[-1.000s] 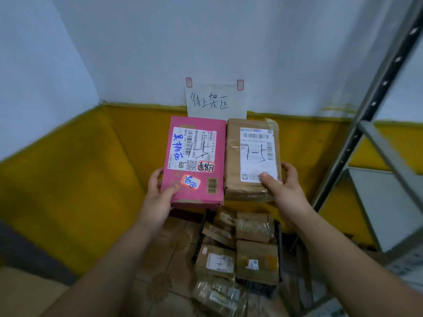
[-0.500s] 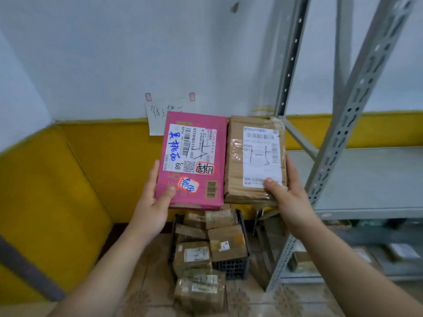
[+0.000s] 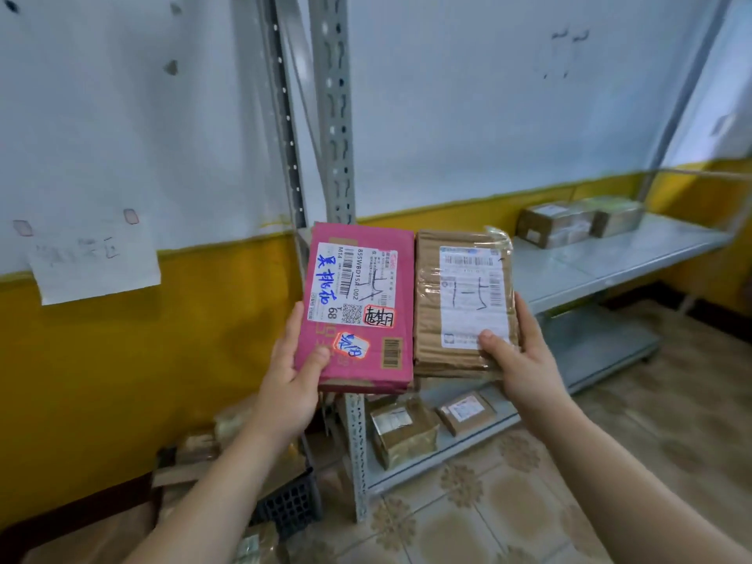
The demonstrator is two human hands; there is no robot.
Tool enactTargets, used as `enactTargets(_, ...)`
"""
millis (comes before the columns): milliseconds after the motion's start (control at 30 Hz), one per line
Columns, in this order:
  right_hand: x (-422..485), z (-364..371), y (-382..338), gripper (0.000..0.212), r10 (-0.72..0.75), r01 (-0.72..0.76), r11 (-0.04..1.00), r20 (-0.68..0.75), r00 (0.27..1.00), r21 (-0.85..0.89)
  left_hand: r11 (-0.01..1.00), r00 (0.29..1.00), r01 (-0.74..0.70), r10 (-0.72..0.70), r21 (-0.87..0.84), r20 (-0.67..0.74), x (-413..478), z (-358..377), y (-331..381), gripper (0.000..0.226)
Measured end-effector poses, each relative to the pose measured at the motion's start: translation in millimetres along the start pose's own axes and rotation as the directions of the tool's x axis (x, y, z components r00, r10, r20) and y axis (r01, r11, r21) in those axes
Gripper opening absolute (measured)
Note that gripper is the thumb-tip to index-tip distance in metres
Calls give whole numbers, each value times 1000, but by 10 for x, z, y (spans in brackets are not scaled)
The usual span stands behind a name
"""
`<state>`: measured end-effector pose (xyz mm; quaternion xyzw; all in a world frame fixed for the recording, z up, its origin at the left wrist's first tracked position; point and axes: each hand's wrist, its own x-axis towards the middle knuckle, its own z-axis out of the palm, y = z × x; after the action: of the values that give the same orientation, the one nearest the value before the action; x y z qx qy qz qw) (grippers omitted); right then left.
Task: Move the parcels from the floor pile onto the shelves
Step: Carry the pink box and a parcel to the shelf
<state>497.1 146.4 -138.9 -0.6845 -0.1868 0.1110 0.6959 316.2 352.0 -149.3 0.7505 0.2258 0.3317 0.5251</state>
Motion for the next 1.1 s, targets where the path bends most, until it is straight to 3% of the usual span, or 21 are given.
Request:
enactTargets(233, 339, -2120, -76, 75, -34, 14, 996, -219, 975, -90, 992, 965, -36, 66, -121, 252, 171, 2201, 580, 48)
enactTargets(400, 561, -3049, -131, 75, -29, 3, 997, -314, 949, -83, 989, 942, -4, 54, -150, 333, 269, 3238, 948, 48)
enactTargets(533, 884, -3465, -59, 75, -21, -3, 998, -370, 929, -65, 991, 927, 20, 32, -135, 374, 617, 3812, 969, 58)
enactTargets(1100, 3340, -4563, 383, 71, 90, -117, 993, -548, 832, -15, 980, 841, 99, 11, -173, 541, 2988, 6126, 559, 50)
